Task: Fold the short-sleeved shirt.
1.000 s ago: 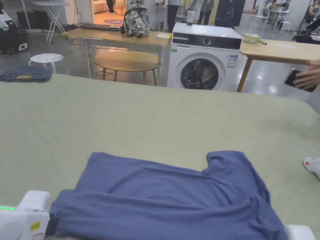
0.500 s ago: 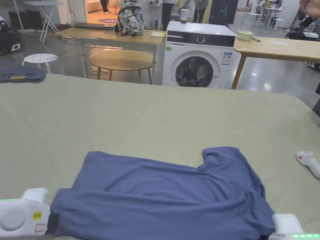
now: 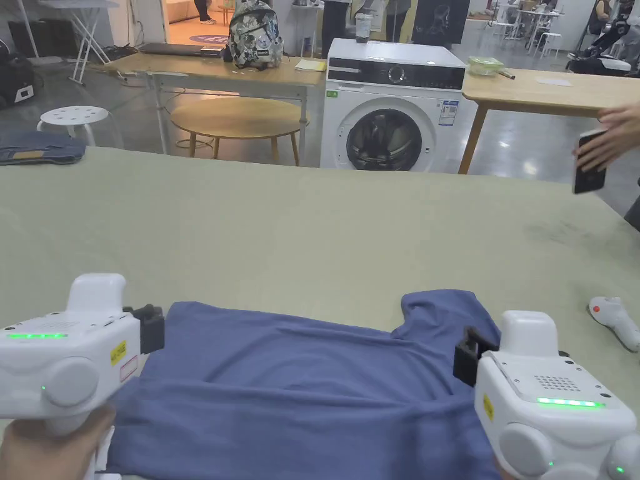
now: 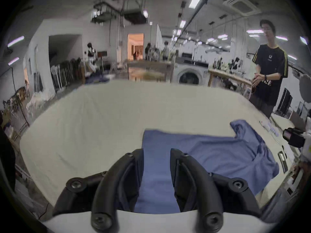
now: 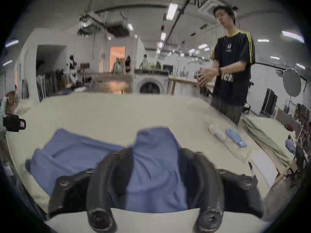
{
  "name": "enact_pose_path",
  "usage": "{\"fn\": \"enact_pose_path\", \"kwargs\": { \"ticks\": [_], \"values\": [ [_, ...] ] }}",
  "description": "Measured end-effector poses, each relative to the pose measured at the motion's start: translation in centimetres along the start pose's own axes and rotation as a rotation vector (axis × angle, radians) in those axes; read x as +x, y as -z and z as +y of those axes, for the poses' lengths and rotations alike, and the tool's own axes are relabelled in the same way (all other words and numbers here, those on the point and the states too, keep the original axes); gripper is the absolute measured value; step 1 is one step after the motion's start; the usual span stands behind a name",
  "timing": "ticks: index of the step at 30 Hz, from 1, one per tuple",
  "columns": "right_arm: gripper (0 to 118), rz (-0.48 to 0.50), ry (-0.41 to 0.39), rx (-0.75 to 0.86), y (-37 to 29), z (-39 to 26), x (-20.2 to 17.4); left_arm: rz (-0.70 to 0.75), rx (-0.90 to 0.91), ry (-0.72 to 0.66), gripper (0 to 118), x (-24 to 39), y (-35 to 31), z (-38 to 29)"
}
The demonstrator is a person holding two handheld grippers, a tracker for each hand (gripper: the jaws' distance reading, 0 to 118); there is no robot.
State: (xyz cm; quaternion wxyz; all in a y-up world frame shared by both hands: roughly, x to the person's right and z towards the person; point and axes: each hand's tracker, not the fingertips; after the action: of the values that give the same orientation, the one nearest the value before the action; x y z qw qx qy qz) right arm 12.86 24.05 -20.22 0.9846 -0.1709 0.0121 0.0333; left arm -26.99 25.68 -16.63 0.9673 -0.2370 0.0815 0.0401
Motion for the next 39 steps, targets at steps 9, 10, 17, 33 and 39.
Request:
{"fn": "enact_pose_path", "kwargs": {
  "ticks": [9,10,17,33,39],
  "values": [
    [0,0.035,0.079,0.104,0.1,0.9,-3.0,0.046,0.211,0.090,0,3.1,-1.2,0.1],
    [0,0.047,0.094,0.122,0.1,0.8,-2.9,0.052,0.228,0.092,0,3.3,-1.3,0.0],
    [0,0.054,0.048,0.194,0.6,1.2,-3.0,0.019,0.151,0.074,0,1.9,2.1,1.6],
    [0,0.062,0.033,0.080,7.1,0.8,-2.5,-0.105,-0.552,-0.093,36,-5.0,24.3,5.8],
    [0,0.039,0.017,0.012,8.9,-0.6,-1.5,-0.079,-0.670,-0.109,70,-5.0,29.0,5.5]
  ]
}}
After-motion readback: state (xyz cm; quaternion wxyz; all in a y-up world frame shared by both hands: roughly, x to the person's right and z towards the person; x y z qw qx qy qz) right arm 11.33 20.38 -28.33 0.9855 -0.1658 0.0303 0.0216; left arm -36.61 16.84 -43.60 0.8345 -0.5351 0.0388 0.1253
